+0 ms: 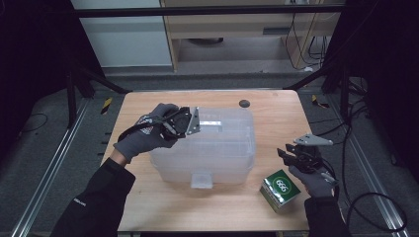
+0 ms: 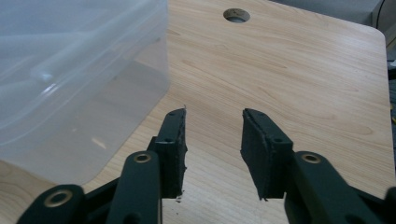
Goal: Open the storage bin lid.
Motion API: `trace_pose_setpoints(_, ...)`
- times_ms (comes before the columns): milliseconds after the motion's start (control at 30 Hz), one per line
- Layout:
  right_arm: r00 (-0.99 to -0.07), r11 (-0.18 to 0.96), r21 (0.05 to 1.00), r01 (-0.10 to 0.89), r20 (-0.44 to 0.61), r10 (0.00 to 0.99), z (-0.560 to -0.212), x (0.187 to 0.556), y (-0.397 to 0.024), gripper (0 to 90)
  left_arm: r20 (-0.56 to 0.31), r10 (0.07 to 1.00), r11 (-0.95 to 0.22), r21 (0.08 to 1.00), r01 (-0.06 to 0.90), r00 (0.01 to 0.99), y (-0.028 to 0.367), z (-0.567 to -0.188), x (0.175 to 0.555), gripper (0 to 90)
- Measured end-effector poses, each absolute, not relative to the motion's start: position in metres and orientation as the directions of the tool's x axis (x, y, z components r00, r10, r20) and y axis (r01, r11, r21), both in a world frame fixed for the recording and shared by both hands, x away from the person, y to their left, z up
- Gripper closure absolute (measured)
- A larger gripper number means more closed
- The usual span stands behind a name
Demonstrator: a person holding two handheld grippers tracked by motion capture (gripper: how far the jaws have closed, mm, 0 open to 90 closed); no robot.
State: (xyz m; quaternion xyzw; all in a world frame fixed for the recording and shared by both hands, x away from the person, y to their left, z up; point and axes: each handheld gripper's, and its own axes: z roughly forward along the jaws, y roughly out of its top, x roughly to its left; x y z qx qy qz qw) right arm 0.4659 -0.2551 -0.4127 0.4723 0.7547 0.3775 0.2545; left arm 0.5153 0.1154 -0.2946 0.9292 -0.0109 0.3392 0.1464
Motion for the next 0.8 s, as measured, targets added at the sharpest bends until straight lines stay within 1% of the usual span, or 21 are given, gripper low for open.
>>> trace_pose_setpoints(33, -0.424, 0.269, 0.81, 0.521, -0.028, 0.905, -0.413, 0.466, -0.255, 62.8, 0.635, 0.078, -0.957, 0.264, -0.121, 0.768, 0.115, -0.295, 0.515, 72.9)
trace_pose_setpoints(67, -0.428, 0.269, 0.81, 0.521, -0.024, 0.903, -0.412, 0.465, -0.255, 64.6, 0.635, 0.077, -0.956, 0.265, -0.123, 0.769, 0.116, -0.295, 0.515, 73.0)
trace_pose_setpoints(133, -0.438, 0.264, 0.811, 0.521, -0.011, 0.899, -0.408, 0.462, -0.253, 71.0, 0.634, 0.078, -0.956, 0.268, -0.124, 0.769, 0.116, -0.294, 0.515, 73.0)
trace_pose_setpoints(167, -0.438, 0.264, 0.811, 0.521, -0.011, 0.899, -0.408, 0.462, -0.253, 71.0, 0.635, 0.077, -0.955, 0.268, -0.125, 0.769, 0.116, -0.295, 0.515, 73.0)
trace_pose_setpoints(200, -0.443, 0.257, 0.812, 0.524, 0.002, 0.896, -0.406, 0.46, -0.251, 75.0, 0.636, 0.075, -0.955, 0.267, -0.128, 0.768, 0.116, -0.294, 0.515, 73.1)
trace_pose_setpoints(233, -0.443, 0.257, 0.812, 0.524, 0.002, 0.896, -0.406, 0.46, -0.251, 75.0, 0.634, 0.078, -0.955, 0.269, -0.125, 0.769, 0.116, -0.294, 0.515, 73.1)
trace_pose_setpoints(267, -0.454, 0.258, 0.812, 0.523, 0.009, 0.891, -0.405, 0.458, -0.249, 78.9, 0.634, 0.076, -0.956, 0.266, -0.124, 0.77, 0.116, -0.294, 0.515, 73.0)
trace_pose_setpoints(300, -0.454, 0.258, 0.812, 0.523, 0.009, 0.891, -0.405, 0.458, -0.249, 78.9, 0.634, 0.078, -0.955, 0.268, -0.124, 0.769, 0.116, -0.294, 0.515, 73.0)
trace_pose_setpoints(400, -0.469, 0.256, 0.811, 0.527, 0.026, 0.883, -0.405, 0.456, -0.246, 85.3, 0.636, 0.084, -0.953, 0.277, -0.125, 0.768, 0.117, -0.294, 0.516, 72.8)
trace_pose_setpoints(433, -0.469, 0.256, 0.811, 0.527, 0.026, 0.883, -0.405, 0.456, -0.246, 85.3, 0.635, 0.084, -0.953, 0.278, -0.125, 0.768, 0.117, -0.293, 0.516, 72.8)
trace_pose_setpoints(533, -0.481, 0.26, 0.803, 0.537, 0.038, 0.876, -0.407, 0.456, -0.244, 89.0, 0.641, 0.094, -0.95, 0.286, -0.123, 0.762, 0.118, -0.292, 0.517, 72.6)
trace_pose_setpoints(800, -0.489, 0.24, 0.813, 0.53, 0.063, 0.87, -0.405, 0.453, -0.243, 90.0, 0.649, 0.125, -0.944, 0.31, -0.11, 0.75, 0.118, -0.287, 0.523, 71.7)
